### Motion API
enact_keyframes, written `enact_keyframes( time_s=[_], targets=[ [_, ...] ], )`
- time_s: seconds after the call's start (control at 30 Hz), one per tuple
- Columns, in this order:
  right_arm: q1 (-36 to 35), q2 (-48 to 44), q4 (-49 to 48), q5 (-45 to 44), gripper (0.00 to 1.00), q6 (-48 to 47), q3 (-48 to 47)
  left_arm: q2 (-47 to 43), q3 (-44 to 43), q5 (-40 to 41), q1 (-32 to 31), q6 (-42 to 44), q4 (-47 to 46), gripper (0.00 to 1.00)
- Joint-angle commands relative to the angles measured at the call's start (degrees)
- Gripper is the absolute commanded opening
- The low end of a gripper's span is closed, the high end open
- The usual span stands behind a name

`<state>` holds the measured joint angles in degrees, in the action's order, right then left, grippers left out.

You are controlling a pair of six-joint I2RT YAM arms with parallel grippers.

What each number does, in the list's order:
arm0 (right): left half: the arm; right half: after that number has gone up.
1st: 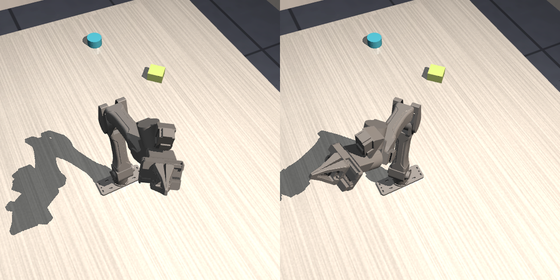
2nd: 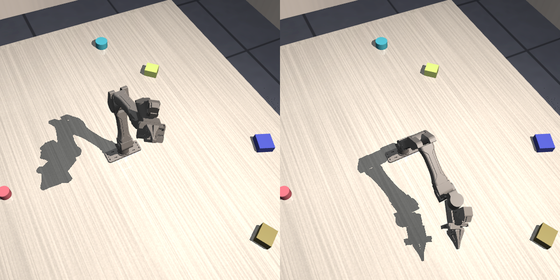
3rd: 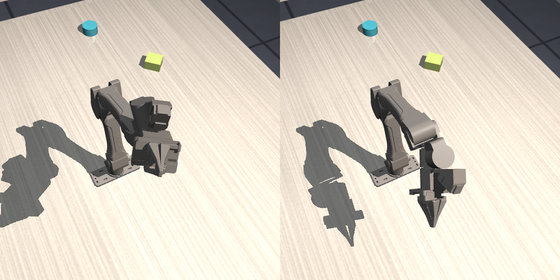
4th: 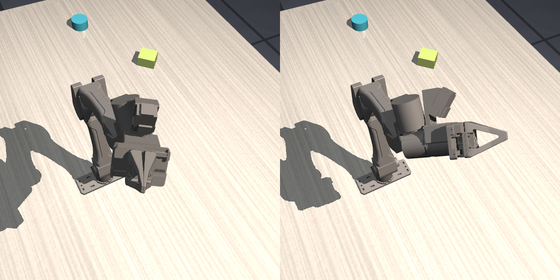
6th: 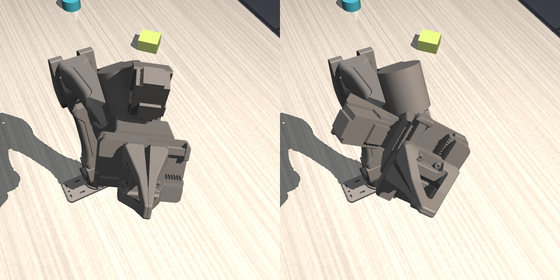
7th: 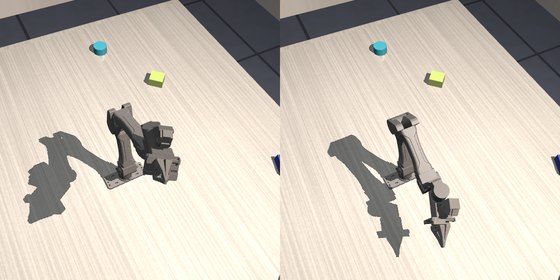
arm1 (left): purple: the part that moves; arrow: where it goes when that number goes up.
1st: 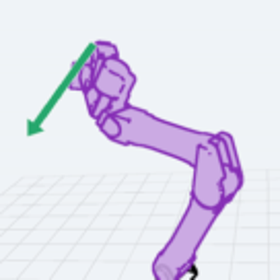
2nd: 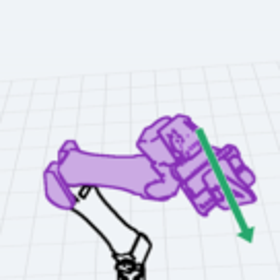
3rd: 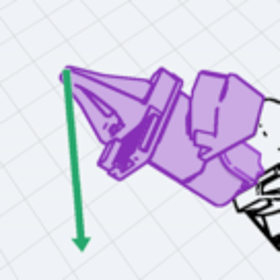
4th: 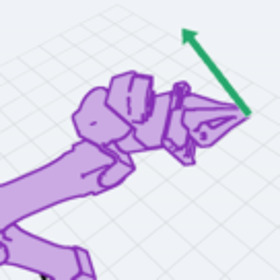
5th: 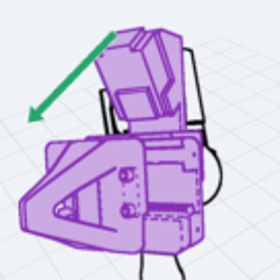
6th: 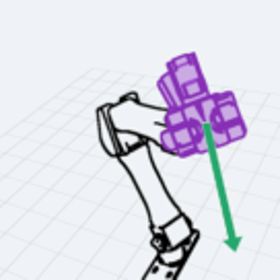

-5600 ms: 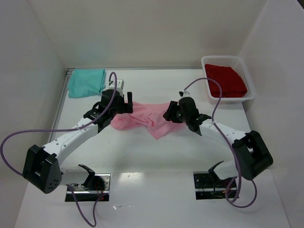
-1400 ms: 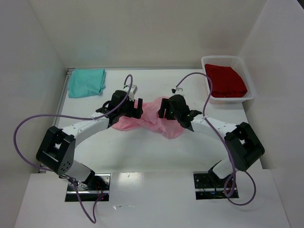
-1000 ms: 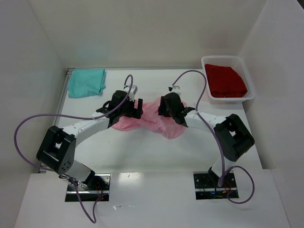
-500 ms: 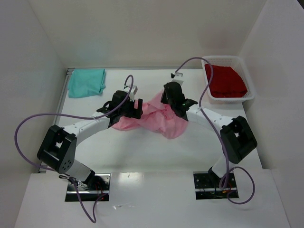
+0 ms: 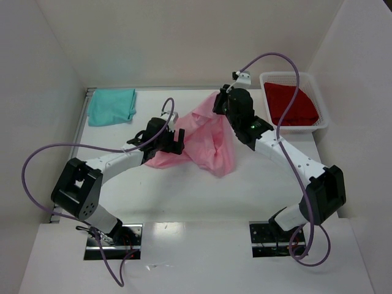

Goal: Fold and stack the t-shirts
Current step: Flatten out the tshirt

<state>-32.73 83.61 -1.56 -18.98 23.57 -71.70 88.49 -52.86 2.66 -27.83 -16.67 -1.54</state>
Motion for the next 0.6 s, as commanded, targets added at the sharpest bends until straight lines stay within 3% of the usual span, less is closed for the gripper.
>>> enact_keyframes(
  time_s=[0.0,0.27,0.57],
  targets=[
    [0.21,-3.72,0.24,2.11,0.00,-2.39,-3.18,0.19,-1.19,2.17,-0.11,-0.56,-2.15,0.99],
    [0.21,-8.02,0.77,-0.18,0.00,-3.53,-3.71,-5.51,2.40,4.73,2.08,-2.23,-5.22,0.99],
    [0.21,-11.63,1.39,3.07,0.00,-5.46,-6.95,-0.95,3.03,3.58,3.13,-3.37,-6.98,0.99]
  ],
)
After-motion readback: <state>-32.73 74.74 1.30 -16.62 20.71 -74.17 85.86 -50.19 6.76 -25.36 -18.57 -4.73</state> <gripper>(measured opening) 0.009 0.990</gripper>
